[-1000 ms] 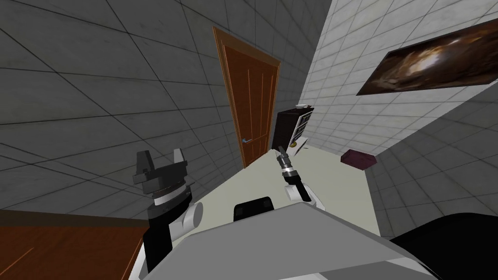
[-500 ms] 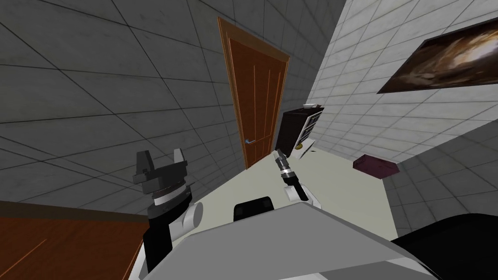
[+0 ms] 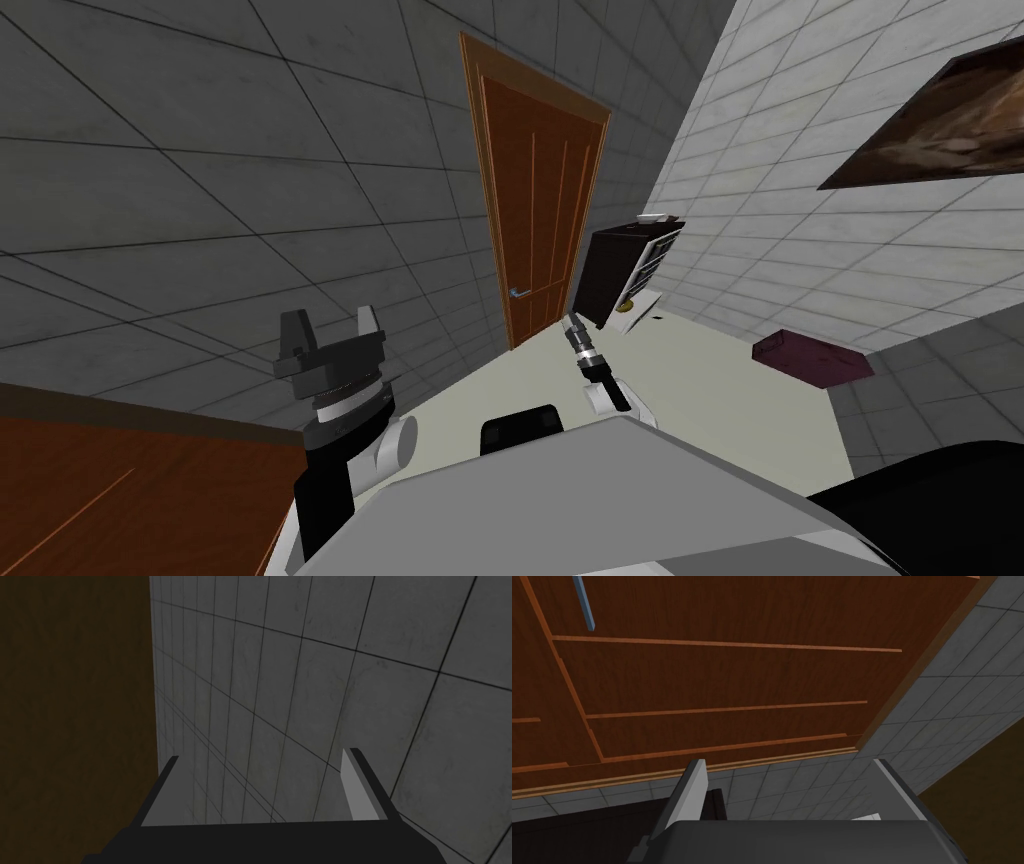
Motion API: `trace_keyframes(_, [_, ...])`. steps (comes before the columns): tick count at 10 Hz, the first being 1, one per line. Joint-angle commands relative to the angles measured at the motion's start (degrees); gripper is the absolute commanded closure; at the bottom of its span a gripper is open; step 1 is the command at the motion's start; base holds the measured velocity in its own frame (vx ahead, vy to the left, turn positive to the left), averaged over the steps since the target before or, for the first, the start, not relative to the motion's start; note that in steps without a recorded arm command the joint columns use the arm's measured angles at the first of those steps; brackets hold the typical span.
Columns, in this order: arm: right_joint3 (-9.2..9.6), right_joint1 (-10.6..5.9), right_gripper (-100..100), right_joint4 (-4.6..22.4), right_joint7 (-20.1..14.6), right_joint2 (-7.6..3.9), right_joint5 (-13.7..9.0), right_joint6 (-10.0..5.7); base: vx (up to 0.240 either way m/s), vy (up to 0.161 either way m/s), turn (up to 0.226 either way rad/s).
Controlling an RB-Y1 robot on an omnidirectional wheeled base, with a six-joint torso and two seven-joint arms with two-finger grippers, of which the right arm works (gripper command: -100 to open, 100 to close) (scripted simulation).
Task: Pull the door open
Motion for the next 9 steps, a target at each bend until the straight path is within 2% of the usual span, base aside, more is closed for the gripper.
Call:
trace_keyframes(1, [0.06, -0.55, -100, 2.1, -0.3, -0.23, -0.1, -0.74, 0.062, 0.001, 0.048])
trace_keyframes(4, [0.52, -2.54, -100, 7.9, -1.7, -1.55, -0.8, -2.76, 0.084, -0.001, 0.127])
trace_keyframes(5, [0.52, -2.54, -100, 8.5, -1.7, -1.55, -0.8, -2.76, 0.069, -0.008, 0.050])
trace_keyframes(9, [1.14, -5.17, -100, 16.2, -3.5, -3.28, -1.7, -5.45, 0.086, -0.020, 0.134])
